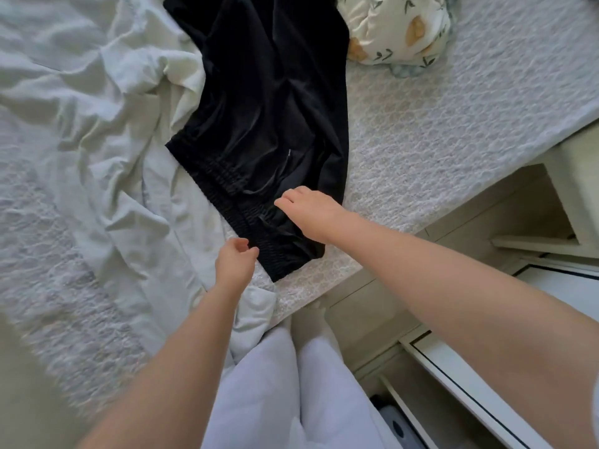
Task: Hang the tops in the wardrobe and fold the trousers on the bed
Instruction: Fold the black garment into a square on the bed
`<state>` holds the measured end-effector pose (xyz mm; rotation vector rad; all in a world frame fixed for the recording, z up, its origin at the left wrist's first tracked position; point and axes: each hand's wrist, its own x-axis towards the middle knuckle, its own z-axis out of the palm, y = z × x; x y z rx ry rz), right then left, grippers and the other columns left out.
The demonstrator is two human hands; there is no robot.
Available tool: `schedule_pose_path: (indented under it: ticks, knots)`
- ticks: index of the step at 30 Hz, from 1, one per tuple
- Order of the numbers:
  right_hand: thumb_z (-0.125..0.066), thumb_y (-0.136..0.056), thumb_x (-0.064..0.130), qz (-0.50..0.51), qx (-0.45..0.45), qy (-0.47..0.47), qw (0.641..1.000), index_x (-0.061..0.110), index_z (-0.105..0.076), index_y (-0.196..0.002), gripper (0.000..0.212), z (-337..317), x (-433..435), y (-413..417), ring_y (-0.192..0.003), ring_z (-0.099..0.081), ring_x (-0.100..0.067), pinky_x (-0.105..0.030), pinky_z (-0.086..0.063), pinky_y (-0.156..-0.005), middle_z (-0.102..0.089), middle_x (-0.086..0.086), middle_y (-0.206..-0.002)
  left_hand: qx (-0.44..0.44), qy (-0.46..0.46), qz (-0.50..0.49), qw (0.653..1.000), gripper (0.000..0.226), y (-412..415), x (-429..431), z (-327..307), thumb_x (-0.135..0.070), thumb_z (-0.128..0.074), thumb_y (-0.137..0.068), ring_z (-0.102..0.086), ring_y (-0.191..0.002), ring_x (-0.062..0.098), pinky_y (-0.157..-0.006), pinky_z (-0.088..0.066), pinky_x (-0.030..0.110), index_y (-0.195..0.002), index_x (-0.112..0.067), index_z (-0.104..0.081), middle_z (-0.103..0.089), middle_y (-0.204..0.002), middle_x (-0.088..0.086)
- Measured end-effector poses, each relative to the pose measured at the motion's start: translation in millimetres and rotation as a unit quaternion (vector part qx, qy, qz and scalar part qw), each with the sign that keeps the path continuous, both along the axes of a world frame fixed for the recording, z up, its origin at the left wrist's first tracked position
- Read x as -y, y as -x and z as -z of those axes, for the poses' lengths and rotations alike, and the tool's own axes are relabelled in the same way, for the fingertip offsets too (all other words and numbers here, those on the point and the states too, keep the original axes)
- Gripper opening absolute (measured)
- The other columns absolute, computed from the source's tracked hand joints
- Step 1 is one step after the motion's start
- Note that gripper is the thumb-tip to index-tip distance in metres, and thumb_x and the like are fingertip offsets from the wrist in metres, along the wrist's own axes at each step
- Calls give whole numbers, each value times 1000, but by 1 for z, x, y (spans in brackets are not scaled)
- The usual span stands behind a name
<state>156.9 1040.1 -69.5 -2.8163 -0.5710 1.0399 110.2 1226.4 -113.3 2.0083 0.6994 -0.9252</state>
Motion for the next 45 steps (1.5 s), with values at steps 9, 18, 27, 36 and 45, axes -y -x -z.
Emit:
schedule_pose_path:
  ticks: [9, 18, 27, 36, 45]
  knots:
    - [-54, -92, 1, -203, 23, 44, 978, 31, 3, -154, 89, 49, -34, -78, -147, -10, -35, -40, -34, -109, 5, 0, -163, -43, 40, -56, 997, 55, 10, 5, 52, -15, -69, -88, -49, -111, 14, -91, -42, 28, -137, -12, -43, -49, -131, 0]
    - [-58, -92, 7, -286, 34, 60, 956, 34, -16, -151, 78, 85, -61, -91, -147, -9, -35, -39, -39, -100, 10, 4, -162, -82, 103, -164, 978, 58, 25, 16, 66, -14, -80, -78, -65, -98, 19, -94, -51, 41, -116, -16, -36, -64, -98, -1]
    - [-47, -94, 8, -149, 129, 52, 979, 21, -42, -135, 43, 68, -22, -106, -142, -19, -38, -44, -36, -102, -15, -8, -160, 124, 22, 185, 975, 49, -54, -61, 29, -3, -59, -73, -56, -86, 15, -69, -39, 23, -119, -21, -54, -61, -95, -5]
    - [-49, -97, 17, -311, 159, 41, 936, 19, -57, -123, 27, 32, -22, -107, -149, -6, -32, -49, -9, -120, -10, -3, -162, 183, -14, 400, 898, 24, -115, -104, -39, 7, -52, -76, -50, -68, 13, -57, -35, 19, -86, -15, -49, -50, -73, -7]
    - [-55, -91, 23, -323, 196, -12, 926, 18, -64, -112, 23, -60, 21, -99, -143, -23, -31, -44, -26, -113, -41, 5, -149, 304, -17, 408, 861, 55, -132, -95, -117, 1, -56, -90, -63, -88, 22, -71, -51, 32, -139, -22, -48, -68, -104, 2]
